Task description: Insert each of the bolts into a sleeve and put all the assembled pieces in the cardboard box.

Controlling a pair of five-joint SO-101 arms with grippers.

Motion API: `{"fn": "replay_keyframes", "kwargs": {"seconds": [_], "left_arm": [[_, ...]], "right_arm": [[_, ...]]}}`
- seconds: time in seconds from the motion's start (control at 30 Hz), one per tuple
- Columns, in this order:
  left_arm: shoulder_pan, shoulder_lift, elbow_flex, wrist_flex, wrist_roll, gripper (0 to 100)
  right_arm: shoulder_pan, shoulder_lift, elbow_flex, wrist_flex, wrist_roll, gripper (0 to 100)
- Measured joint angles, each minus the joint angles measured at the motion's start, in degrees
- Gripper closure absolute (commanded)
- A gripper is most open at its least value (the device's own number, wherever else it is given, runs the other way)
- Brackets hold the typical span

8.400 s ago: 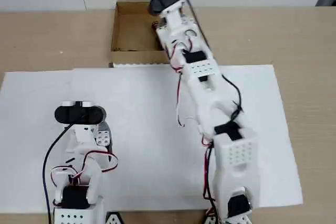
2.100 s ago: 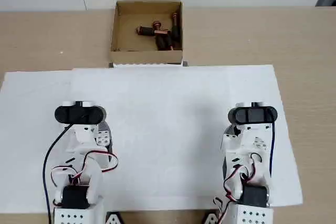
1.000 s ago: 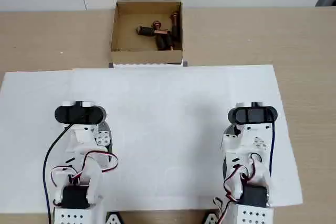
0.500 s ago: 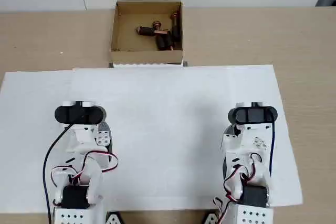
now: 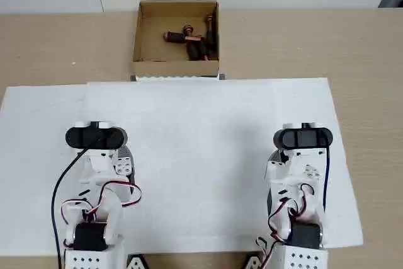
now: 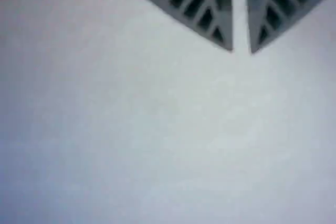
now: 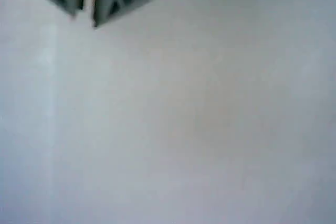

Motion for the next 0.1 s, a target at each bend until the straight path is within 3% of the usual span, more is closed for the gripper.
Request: {"fn": "replay_keyframes", "kwargs": {"seconds": [0.1], "left_arm": [[0.0,0.0,0.0,0.0,0.0,99]], "right_arm": [[0.0,0.0,0.0,0.0,0.0,99.5]]}}
